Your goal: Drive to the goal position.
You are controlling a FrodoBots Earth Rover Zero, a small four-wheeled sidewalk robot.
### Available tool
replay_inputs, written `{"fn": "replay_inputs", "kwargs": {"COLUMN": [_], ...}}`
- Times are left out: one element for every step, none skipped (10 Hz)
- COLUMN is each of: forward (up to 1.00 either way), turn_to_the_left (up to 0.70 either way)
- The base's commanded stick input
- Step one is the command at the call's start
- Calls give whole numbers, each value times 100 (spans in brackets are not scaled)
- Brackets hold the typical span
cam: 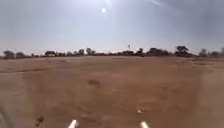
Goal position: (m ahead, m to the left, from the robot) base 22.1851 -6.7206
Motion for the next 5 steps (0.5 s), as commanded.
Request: {"fn": "replay_inputs", "kwargs": {"forward": [70,70,70,70,70], "turn_to_the_left": [0,0,0,0,0]}}
